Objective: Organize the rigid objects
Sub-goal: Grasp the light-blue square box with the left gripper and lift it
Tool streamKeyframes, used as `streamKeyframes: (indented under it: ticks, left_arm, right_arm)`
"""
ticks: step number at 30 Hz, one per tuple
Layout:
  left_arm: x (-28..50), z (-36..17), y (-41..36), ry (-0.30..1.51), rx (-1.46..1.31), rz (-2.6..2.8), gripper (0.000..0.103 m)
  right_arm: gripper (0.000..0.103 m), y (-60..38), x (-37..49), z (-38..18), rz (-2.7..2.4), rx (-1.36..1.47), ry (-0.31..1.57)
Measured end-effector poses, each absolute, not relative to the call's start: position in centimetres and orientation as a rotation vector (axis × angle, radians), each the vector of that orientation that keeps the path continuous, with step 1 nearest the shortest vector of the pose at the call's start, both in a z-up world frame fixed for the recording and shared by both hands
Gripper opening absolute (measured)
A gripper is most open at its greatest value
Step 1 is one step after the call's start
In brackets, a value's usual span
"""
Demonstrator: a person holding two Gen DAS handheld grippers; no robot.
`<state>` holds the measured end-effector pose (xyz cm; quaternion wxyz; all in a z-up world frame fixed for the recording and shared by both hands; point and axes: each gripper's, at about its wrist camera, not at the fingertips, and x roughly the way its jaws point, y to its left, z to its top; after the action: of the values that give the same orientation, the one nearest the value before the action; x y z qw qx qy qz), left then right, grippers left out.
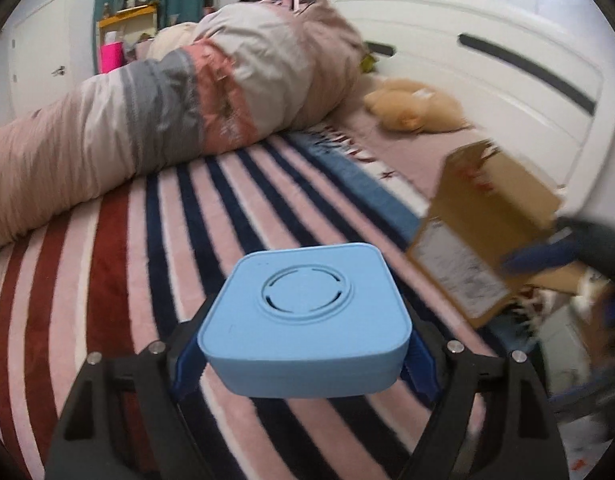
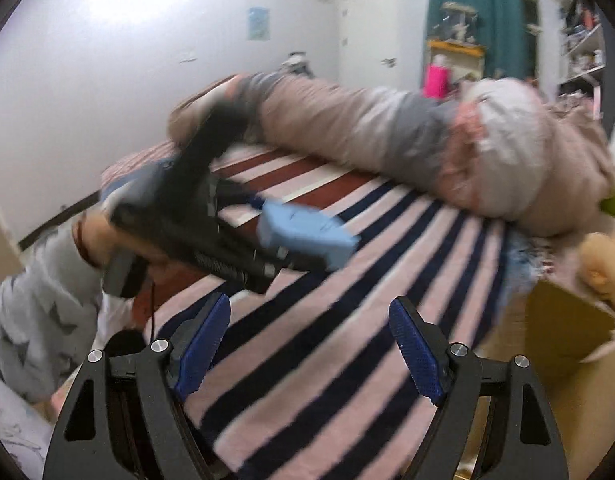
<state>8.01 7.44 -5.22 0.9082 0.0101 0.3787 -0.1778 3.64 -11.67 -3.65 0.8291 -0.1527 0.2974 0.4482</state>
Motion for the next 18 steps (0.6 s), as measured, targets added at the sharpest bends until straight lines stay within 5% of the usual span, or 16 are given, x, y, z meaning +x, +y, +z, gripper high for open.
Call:
streamKeyframes:
  ticks: [18]
  left_arm:
    - [6.9,-3.5,3.5,0.843,-0.086,-0.611,0.080]
  right_arm:
    - [0.081,-10.3,6.1,-5.1,0.944,-0.169,0.639]
